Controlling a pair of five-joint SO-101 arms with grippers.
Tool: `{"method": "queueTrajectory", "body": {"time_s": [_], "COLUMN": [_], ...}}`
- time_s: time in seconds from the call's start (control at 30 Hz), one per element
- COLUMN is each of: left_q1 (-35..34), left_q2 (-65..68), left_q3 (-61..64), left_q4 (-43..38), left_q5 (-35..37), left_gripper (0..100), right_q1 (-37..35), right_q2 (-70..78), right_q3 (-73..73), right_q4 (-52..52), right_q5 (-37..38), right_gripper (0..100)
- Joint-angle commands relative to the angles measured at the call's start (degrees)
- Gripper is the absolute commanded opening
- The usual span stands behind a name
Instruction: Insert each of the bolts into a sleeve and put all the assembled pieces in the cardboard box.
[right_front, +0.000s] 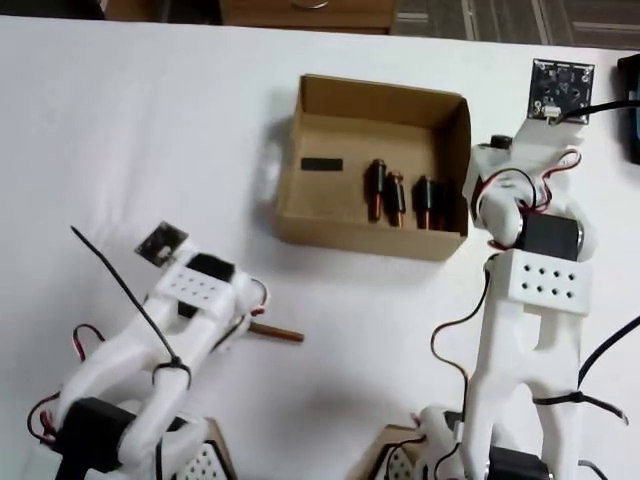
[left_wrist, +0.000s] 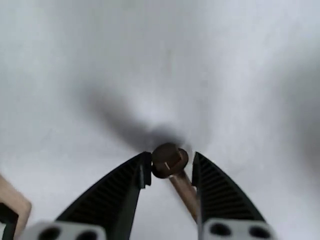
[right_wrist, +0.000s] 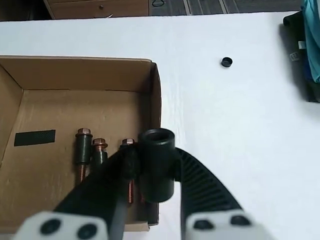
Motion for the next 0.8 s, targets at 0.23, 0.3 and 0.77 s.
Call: {"method": "queueTrajectory", "body": {"time_s": [0.23,0.3,0.77], "left_q1": [3.4,5.5,3.1], "left_q2": [-1.7,-1.7,-1.3], "left_q3": [-4.3,-6.0,-1.7], "left_q4": [1.8,3.0,-1.3], "left_q5": [0.5,0.5,1.9], "left_gripper": [13,13,14], "right_q1": [0.2,0.2,0.6], "right_q2": [-2.9,-2.9,-3.0], "right_q3": [-0.7,-0.7,-0.7], "right_q4": [0.1,0.1,0.3], "right_q5": [0.5,0.5,0.5], "right_gripper": [2.0,2.0,2.0]}}
